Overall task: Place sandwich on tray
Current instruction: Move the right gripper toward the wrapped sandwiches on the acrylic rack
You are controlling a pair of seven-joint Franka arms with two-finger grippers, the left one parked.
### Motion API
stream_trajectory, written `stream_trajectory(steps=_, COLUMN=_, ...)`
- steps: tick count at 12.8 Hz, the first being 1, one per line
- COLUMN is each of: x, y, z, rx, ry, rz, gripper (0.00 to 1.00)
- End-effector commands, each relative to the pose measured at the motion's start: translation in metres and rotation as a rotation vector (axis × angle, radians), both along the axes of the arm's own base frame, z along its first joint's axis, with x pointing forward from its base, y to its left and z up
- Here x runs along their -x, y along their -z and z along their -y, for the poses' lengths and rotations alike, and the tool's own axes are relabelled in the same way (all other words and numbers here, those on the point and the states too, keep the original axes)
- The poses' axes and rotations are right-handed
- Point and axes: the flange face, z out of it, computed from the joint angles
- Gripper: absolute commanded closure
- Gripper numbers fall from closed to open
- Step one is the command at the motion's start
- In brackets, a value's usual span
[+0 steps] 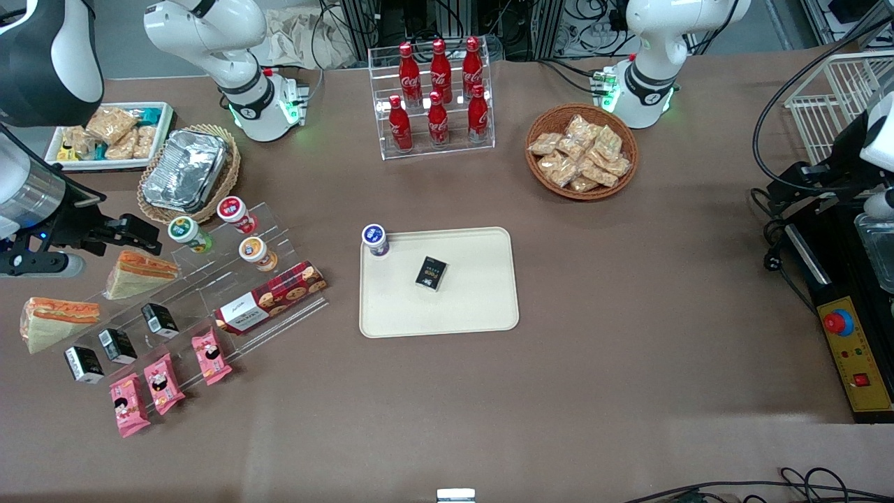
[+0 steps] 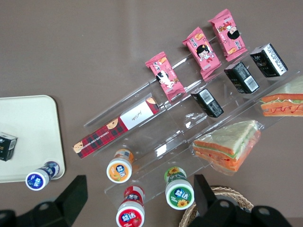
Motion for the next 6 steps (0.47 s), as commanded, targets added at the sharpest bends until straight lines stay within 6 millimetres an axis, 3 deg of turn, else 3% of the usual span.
stream_trajectory(steps=1, x=0.003, y=-0.006, z=0.02, rx=-0.004, ry=0.144, rz=-0.019, gripper=0.0)
stream_trajectory(steps=5, x=0.009, y=-0.002, z=0.055, rx=0.008, ry=0.551, rz=-0.059, gripper=0.01)
stream_trajectory(steps=6, x=0.009, y=-0.002, z=0.072, rx=0.01, ry=0.677, rz=-0.049, gripper=0.01)
